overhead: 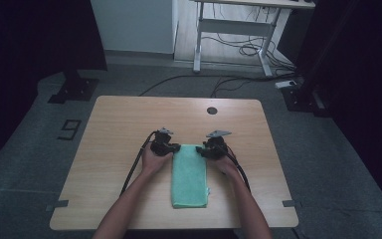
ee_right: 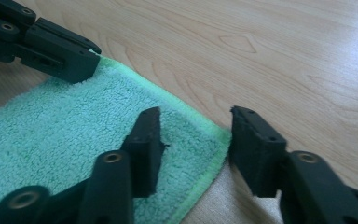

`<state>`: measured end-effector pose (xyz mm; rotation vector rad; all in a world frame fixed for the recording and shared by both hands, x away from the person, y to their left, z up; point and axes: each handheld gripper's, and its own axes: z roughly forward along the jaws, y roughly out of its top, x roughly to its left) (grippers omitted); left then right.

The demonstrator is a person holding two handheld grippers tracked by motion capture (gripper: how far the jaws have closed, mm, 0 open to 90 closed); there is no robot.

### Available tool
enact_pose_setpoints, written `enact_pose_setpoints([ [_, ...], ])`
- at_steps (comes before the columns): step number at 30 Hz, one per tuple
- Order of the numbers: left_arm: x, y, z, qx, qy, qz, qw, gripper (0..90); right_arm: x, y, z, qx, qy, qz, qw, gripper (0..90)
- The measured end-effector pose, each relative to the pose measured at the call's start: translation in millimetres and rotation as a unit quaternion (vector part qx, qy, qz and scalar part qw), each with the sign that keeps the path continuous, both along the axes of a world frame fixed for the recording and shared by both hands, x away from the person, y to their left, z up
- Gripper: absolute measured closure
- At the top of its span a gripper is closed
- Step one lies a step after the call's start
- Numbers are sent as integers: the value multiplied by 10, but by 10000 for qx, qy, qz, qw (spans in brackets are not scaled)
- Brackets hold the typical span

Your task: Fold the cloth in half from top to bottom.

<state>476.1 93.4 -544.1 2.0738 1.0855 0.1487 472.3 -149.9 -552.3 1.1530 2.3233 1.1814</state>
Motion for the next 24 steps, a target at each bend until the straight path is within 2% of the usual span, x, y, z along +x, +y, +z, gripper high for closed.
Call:
enact_pose_setpoints([
  [5,-11,0,-2,2,-23,6,10000,847,-5,11,0,-58,-55,135,9999,720],
  [9,-25,-3,14,46,-69,-8,10000,850,8,-6,-2,114,104,205,9997,804],
  [15,-42,7,116,-23,-188,-52,9998,853,27,-73,2,400,250,165,9988,834],
  [17,-49,2,144,-2,-223,-71,9997,854,22,-78,17,425,248,161,9987,837],
  [24,-71,29,245,-104,-353,-81,9993,854,-10,-122,137,675,70,146,9976,838],
])
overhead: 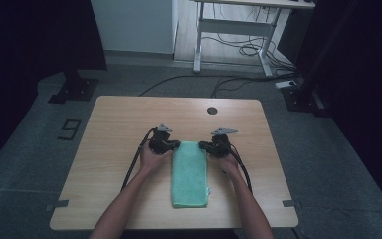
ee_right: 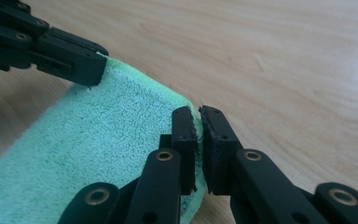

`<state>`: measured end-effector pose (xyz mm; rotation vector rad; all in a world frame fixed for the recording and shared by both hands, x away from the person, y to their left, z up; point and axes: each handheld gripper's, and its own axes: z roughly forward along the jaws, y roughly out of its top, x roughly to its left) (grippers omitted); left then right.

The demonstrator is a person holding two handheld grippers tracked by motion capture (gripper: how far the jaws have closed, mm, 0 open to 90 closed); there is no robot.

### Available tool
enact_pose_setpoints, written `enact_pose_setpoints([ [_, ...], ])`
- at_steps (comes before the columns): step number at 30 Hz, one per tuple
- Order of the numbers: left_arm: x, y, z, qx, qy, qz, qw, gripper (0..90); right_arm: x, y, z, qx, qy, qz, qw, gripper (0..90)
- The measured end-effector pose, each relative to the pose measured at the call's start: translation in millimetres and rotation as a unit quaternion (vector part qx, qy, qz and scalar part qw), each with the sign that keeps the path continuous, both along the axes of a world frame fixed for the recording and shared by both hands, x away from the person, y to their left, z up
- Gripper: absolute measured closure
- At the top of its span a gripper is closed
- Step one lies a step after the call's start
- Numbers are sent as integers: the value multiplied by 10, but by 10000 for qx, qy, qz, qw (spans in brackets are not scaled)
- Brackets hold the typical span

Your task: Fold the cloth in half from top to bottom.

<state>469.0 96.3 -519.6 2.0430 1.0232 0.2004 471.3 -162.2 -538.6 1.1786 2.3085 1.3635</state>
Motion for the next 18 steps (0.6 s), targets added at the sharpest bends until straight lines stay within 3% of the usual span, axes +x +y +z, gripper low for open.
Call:
enact_pose_setpoints([
  [18,3,-45,393,-66,-404,-76,9991,853,-48,-96,353,294,-555,-151,9979,837],
])
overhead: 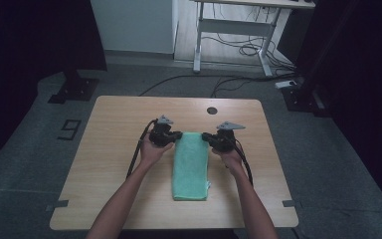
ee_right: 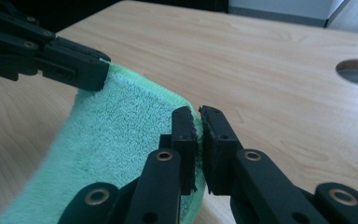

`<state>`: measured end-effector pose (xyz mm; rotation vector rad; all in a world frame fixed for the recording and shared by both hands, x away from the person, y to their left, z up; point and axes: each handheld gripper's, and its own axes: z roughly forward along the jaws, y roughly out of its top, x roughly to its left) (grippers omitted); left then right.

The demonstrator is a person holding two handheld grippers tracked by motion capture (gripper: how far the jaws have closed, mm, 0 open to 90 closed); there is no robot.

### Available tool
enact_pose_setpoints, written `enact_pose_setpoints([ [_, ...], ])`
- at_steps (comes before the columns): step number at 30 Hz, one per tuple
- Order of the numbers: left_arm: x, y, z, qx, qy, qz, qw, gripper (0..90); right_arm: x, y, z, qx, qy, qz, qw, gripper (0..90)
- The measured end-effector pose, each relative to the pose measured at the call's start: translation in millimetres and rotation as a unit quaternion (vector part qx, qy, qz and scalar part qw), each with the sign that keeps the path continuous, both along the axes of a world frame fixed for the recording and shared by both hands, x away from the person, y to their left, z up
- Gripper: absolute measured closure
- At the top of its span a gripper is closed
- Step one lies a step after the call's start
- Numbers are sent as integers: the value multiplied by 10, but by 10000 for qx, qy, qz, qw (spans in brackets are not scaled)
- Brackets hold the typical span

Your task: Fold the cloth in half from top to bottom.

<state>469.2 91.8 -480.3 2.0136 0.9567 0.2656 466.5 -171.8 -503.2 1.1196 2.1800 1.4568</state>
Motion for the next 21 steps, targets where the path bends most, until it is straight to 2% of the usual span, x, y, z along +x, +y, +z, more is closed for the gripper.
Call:
enact_pose_setpoints([
  [14,-200,53,-11,-67,-61,-82,9999,850,-191,-14,77,20,-116,169,9998,834],
  [21,-314,68,29,-67,-154,-158,9997,850,-280,-19,119,40,-148,246,9996,834],
])
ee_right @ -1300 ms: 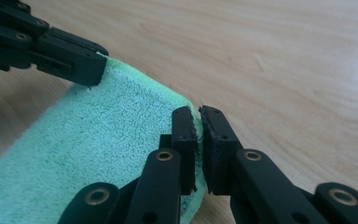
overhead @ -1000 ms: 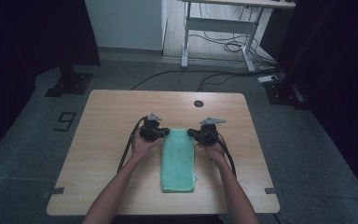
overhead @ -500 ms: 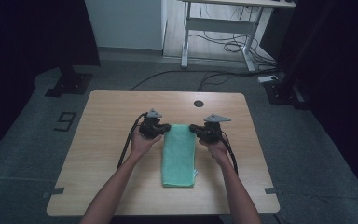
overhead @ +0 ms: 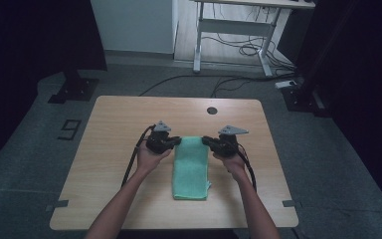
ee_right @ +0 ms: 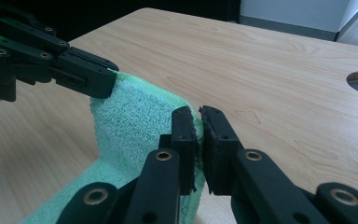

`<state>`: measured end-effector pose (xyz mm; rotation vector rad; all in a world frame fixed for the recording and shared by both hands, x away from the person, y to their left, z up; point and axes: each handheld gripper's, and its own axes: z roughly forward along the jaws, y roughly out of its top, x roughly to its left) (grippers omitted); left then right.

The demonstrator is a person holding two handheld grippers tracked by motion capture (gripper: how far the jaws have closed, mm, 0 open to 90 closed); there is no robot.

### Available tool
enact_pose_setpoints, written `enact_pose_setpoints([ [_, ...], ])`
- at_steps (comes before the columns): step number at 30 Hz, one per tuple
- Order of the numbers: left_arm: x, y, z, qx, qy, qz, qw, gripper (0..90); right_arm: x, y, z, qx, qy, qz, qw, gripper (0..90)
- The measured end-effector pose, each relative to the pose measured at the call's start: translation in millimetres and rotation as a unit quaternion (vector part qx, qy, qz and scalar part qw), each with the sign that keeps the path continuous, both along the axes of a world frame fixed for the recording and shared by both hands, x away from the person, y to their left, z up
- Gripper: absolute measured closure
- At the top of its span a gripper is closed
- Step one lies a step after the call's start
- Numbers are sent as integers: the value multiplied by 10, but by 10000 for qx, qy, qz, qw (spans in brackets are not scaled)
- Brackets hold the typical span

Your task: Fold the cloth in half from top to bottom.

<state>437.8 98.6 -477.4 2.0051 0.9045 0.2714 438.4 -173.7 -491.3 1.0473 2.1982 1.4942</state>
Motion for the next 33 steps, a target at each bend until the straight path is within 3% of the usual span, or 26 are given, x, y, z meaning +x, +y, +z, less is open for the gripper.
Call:
enact_pose_setpoints([
  [13,-121,18,-42,20,24,-86,10000,851,-112,-21,-85,75,7,137,9999,837],
  [33,-478,96,-61,-20,-62,-306,9995,845,-419,-42,-137,221,12,398,9990,838],
])
